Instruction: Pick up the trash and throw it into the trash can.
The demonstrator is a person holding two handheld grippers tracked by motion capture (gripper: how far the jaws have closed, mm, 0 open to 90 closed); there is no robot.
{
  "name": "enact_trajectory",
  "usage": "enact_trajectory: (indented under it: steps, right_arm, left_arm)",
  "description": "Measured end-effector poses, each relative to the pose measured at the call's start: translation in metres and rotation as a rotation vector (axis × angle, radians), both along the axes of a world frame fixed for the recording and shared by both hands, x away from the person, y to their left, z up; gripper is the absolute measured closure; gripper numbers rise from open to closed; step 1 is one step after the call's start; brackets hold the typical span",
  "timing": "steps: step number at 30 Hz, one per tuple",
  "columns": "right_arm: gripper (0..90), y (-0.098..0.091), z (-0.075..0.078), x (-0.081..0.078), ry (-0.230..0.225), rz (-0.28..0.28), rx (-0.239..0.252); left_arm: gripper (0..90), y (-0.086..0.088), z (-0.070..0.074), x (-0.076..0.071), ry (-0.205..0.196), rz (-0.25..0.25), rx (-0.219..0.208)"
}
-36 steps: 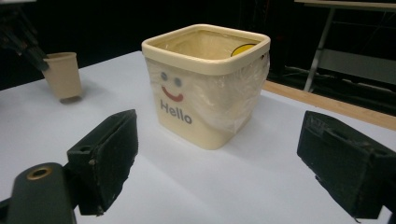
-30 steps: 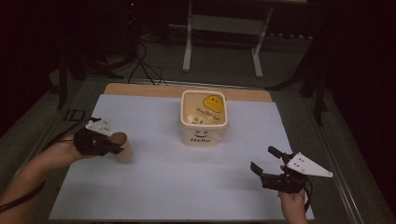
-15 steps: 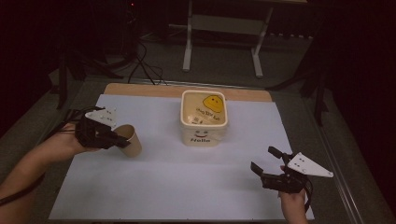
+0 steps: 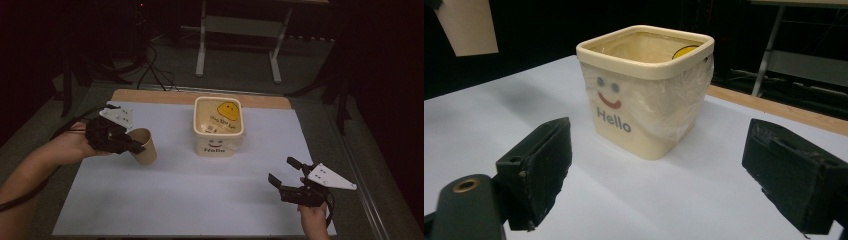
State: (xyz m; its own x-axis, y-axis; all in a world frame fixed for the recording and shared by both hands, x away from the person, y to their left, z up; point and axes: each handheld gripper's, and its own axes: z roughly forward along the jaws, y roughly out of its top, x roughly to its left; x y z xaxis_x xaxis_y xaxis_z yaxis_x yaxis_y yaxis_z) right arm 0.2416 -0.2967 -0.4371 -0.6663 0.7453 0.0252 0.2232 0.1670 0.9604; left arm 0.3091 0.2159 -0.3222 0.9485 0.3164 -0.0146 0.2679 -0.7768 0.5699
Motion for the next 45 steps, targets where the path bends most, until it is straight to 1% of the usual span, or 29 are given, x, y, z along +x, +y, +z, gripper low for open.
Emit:
enact_trajectory:
  steps: [2, 3, 4, 5, 7, 8, 9, 10, 11, 12, 14, 15, 17, 19, 20, 21, 23, 26, 27, 31, 35, 36, 37, 39, 41, 42, 43, 45]
  right_arm:
    - [12.5, 0.000, 0.000, 0.000, 0.000, 0.000, -0.001]
    - [12.5, 0.000, 0.000, 0.000, 0.000, -0.001, -0.002]
    - [12.5, -0.001, 0.000, 0.001, 0.002, 0.000, -0.001]
    - [12.5, -0.001, 0.000, 0.001, 0.003, 0.000, 0.001]
    - [12.5, -0.001, 0.000, 0.001, 0.003, -0.001, 0.004]
    - [12.5, -0.001, 0.000, 0.000, 0.003, 0.000, 0.005]
    - [12.5, -0.001, 0.000, 0.000, 0.003, -0.001, 0.005]
    - [12.5, -0.001, 0.000, 0.000, 0.004, 0.000, 0.005]
    - [12.5, -0.001, 0.000, 0.000, 0.004, 0.000, 0.005]
    - [12.4, -0.001, 0.000, 0.001, 0.005, 0.006, 0.006]
    - [12.4, -0.002, 0.000, 0.001, 0.006, 0.011, 0.019]
    - [12.4, -0.002, 0.000, 0.001, 0.003, 0.011, 0.020]
    - [12.4, -0.003, 0.000, 0.000, 0.003, 0.008, 0.018]
    - [12.4, -0.003, 0.000, 0.000, 0.003, 0.008, 0.017]
    - [12.4, -0.002, 0.000, 0.001, 0.003, 0.008, 0.014]
    - [12.4, -0.002, 0.000, 0.001, 0.003, 0.008, 0.008]
    - [12.4, -0.001, 0.000, 0.001, 0.003, 0.011, 0.005]
    - [12.4, -0.002, 0.000, 0.001, 0.001, 0.010, 0.008]
    - [12.4, -0.002, 0.000, 0.001, 0.001, 0.010, 0.008]
    - [12.4, -0.002, 0.000, 0.000, 0.001, 0.010, 0.006]
    - [12.4, -0.002, 0.001, 0.000, -0.004, 0.010, 0.006]
    - [12.4, -0.002, 0.001, 0.000, -0.005, 0.010, 0.005]
    - [12.4, -0.001, 0.001, 0.000, -0.004, 0.010, 0.003]
    - [12.4, -0.001, 0.000, 0.000, 0.000, 0.011, 0.006]
    - [12.4, -0.001, 0.000, 0.000, 0.001, 0.012, 0.005]
    - [12.4, -0.001, 0.000, 0.000, 0.002, 0.013, 0.007]
    - [12.4, -0.001, 0.000, 0.000, -0.001, 0.012, 0.004]
    - [12.4, -0.001, 0.000, 0.000, 0.000, 0.013, 0.007]
  left_arm:
    - [89.1, -0.002, 0.004, 0.002, -0.002, 0.000, 0.010]
    - [89.1, -0.004, 0.006, 0.002, 0.003, 0.000, 0.007]
    - [89.1, -0.005, 0.008, 0.003, -0.003, -0.002, 0.013]
    - [89.1, -0.006, 0.009, 0.004, 0.005, -0.005, 0.013]
    - [89.1, -0.010, 0.012, 0.006, 0.003, -0.012, 0.014]
    - [89.1, -0.011, 0.013, 0.007, 0.009, -0.016, 0.014]
    - [89.1, -0.014, 0.014, 0.008, 0.001, -0.021, 0.020]
    - [89.1, -0.016, 0.015, 0.010, 0.011, -0.026, 0.018]
    - [89.1, -0.016, 0.015, 0.010, 0.011, -0.026, 0.018]
    - [89.1, -0.022, 0.018, 0.012, 0.006, -0.038, 0.031]
    - [89.1, -0.026, 0.021, 0.014, -0.002, -0.047, 0.034]
    - [89.1, -0.028, 0.023, 0.014, 0.004, -0.058, 0.033]
    - [89.1, -0.030, 0.025, 0.015, -0.001, -0.061, 0.028]
    - [89.1, -0.034, 0.030, 0.016, 0.000, -0.070, 0.038]
    - [89.1, -0.036, 0.032, 0.017, -0.008, -0.075, 0.040]
    - [89.1, -0.039, 0.035, 0.017, -0.007, -0.086, 0.046]
    - [89.1, -0.042, 0.038, 0.018, -0.004, -0.090, 0.039]
    - [89.1, -0.048, 0.042, 0.020, -0.008, -0.099, 0.044]
    - [89.1, -0.051, 0.044, 0.022, -0.018, -0.103, 0.054]
    - [89.1, -0.061, 0.052, 0.024, -0.018, -0.123, 0.055]
    - [89.1, -0.071, 0.060, 0.026, -0.035, -0.140, 0.056]
    - [89.1, -0.072, 0.061, 0.027, -0.030, -0.147, 0.056]
    - [89.1, -0.074, 0.063, 0.027, -0.038, -0.149, 0.059]
    - [89.1, -0.078, 0.065, 0.028, -0.041, -0.153, 0.055]
    - [89.1, -0.080, 0.069, 0.030, -0.035, -0.156, 0.048]
    - [89.1, -0.082, 0.070, 0.031, -0.046, -0.156, 0.057]
    - [89.1, -0.083, 0.072, 0.033, -0.040, -0.158, 0.054]
    - [89.0, -0.086, 0.075, 0.035, -0.050, -0.159, 0.061]
